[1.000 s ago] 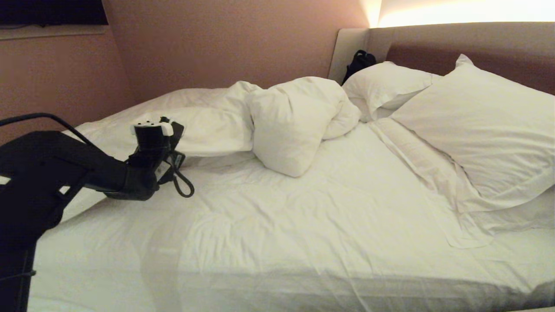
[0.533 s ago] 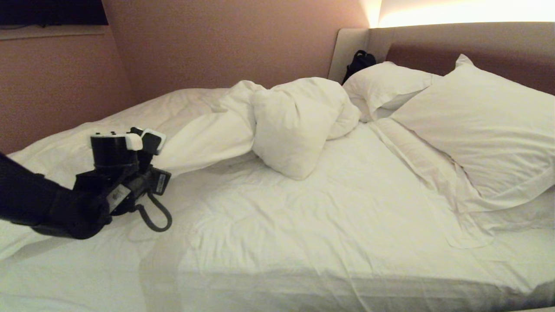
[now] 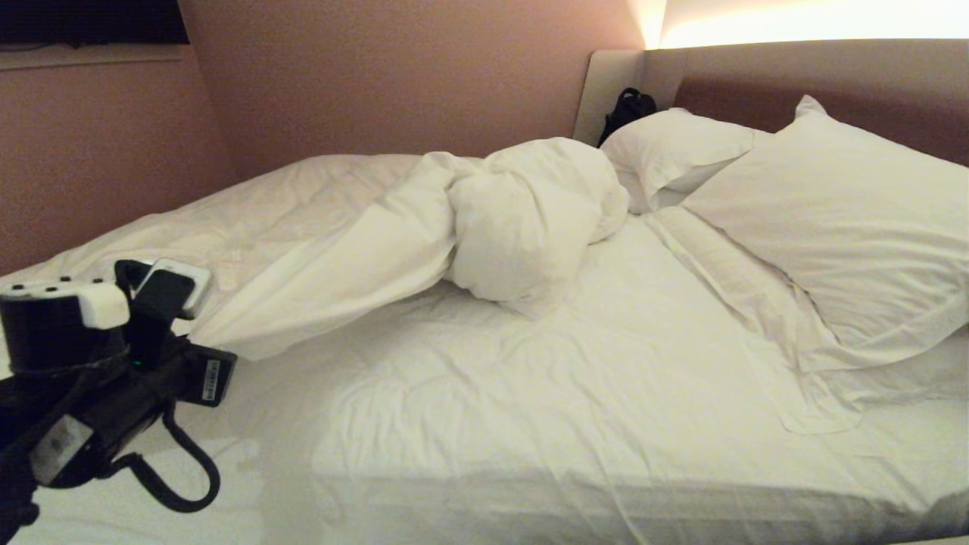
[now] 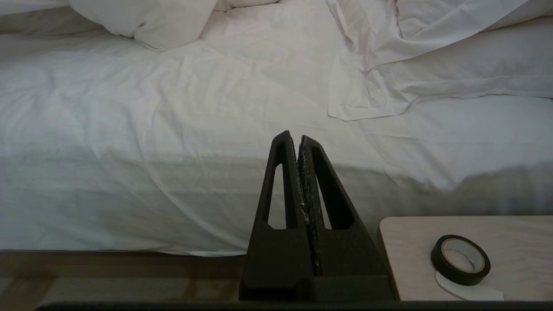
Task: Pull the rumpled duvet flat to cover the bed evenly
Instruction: Flatten the corners of the folded blanket
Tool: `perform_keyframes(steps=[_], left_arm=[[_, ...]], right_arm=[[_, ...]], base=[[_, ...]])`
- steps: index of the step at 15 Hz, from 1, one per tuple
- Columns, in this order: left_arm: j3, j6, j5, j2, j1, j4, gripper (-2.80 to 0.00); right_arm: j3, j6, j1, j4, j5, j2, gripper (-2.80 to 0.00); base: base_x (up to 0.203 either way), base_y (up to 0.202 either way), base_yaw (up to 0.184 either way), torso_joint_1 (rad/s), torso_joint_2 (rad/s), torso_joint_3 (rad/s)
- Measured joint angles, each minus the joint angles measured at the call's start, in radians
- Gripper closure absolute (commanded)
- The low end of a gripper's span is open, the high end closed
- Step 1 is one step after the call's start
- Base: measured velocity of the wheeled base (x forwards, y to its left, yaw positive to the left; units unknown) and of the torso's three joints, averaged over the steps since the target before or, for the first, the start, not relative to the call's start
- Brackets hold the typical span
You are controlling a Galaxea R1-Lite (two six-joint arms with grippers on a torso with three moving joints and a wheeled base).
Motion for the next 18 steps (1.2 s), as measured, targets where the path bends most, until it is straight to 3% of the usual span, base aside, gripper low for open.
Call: perform_keyframes(steps=[5, 8, 11, 16, 18], left_arm=[[0.176, -0.005, -0.004, -0.236, -0.001, 0.014, 0.0], [0.265, -0.007, -0.021, -0.406, -0.002, 0.1, 0.0], [0.31, -0.025, -0.06, -0.599, -0.001, 0.281, 0.0], [0.327, -0.043, -0.14, -0.989, -0.001, 0.704, 0.0], [0.338, -0.077, -0.163, -1.098, 0.0, 0.854, 0.0]], right_arm=[[0.0, -0.001, 0.0, 0.0, 0.0, 0.0, 0.0], [0.0, 0.0, 0.0, 0.0, 0.0, 0.0, 0.0], [0.0, 0.0, 0.0, 0.0, 0.0, 0.0, 0.0], [0.0, 0.0, 0.0, 0.0, 0.0, 0.0, 0.0], [0.0, 0.0, 0.0, 0.0, 0.0, 0.0, 0.0]], base=[[0.0, 0.0, 0.0, 0.0, 0.0, 0.0], [0.0, 0.0, 0.0, 0.0, 0.0, 0.0], [0.0, 0.0, 0.0, 0.0, 0.0, 0.0], [0.0, 0.0, 0.0, 0.0, 0.0, 0.0], [0.0, 0.0, 0.0, 0.0, 0.0, 0.0]])
